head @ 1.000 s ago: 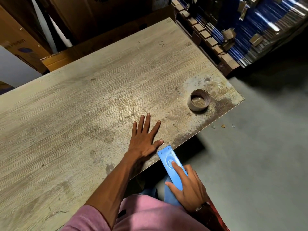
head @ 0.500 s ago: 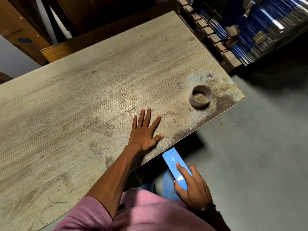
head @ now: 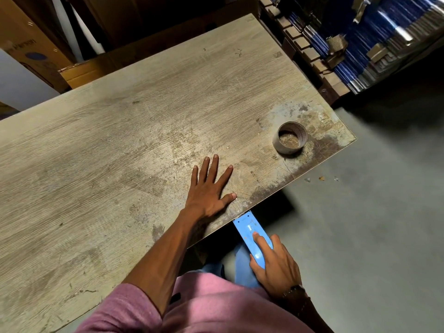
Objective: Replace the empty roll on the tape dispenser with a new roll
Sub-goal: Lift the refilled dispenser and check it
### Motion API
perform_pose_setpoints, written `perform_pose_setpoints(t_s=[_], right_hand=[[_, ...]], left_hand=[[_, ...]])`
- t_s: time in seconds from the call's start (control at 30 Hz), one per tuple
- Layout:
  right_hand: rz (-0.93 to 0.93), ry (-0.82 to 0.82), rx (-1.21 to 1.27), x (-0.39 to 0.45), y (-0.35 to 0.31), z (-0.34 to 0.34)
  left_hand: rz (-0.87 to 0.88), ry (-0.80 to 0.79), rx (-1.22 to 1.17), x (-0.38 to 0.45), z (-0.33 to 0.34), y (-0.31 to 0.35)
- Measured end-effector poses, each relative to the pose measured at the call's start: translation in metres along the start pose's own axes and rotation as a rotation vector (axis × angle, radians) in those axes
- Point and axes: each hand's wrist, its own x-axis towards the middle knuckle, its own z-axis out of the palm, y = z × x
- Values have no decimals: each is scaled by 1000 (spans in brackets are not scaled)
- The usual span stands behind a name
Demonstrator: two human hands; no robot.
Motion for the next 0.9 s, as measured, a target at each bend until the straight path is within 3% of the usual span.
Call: perform_pose_setpoints(t_s=[0.13,0.47,0.53,0.7,0.8,0.9], right_hand=[[82,-234,-137,9,4,0],[-75,-242,173,22,39,-40],[-116,-252,272,19,35,-55],[-154,-286,759,17,22,-90],[-163,-262,1029,25,10,-104],[-126,-269,1212,39,-7,-114]], left_hand=[[4,-25,-17,0,-1,1],[64,-19,-169,2,-11,-16],[36,-2,-344,-2,-21,-19],[-110,251,-830,-44,-31,-19],[-273,163,-1241,-74,-41,-6],[-427,-69,-1699,-94,-46,19]])
